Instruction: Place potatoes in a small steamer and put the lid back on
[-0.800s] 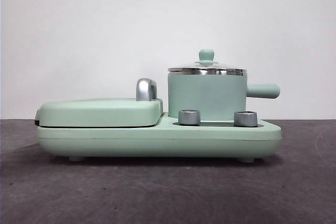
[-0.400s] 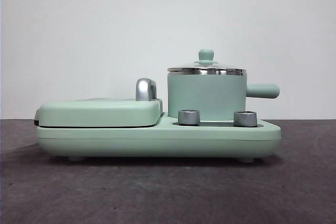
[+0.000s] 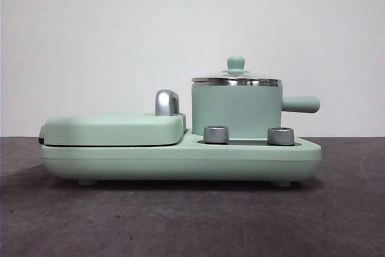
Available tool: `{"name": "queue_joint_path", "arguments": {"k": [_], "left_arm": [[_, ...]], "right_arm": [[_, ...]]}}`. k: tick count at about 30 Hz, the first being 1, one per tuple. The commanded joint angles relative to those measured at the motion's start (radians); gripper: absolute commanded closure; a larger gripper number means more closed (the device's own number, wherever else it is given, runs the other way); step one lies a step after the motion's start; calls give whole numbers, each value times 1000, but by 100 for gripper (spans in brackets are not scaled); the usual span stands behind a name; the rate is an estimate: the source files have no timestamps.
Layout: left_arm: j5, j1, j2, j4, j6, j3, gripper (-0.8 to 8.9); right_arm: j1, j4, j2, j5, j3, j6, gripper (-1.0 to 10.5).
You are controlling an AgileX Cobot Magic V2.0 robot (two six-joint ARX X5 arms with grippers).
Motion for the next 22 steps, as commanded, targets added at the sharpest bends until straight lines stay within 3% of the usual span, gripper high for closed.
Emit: {"name": "queue_joint_path", "arguments": {"k": [1,7,8,10,11,15,22], "left_arm": [[-18,-2,-55,-75,-14,2,408],[-18,-2,-140,-201,-28,2,418],[-18,-2,-148,-212,-27,2,485],[-13,-3,-157,-225,-26,2,846],[-13,-3,-159,-223,-27,2,797],[-13,-3,-160,-217,-31,2,808],[-14,-3,-160,-215,-26,2,808]], "right_arm": [[7,-1,2,-2,5,11,621],[7,-29,2,-6,5,11,621],[7,-25,2,-6,5,12,655],[7,-18,2,-6,5,13,955],[7,-11,2,-6,5,10,926],[8,-11,1,-53,7,19,925],[8,-1,1,-52,7,19,925]]}}
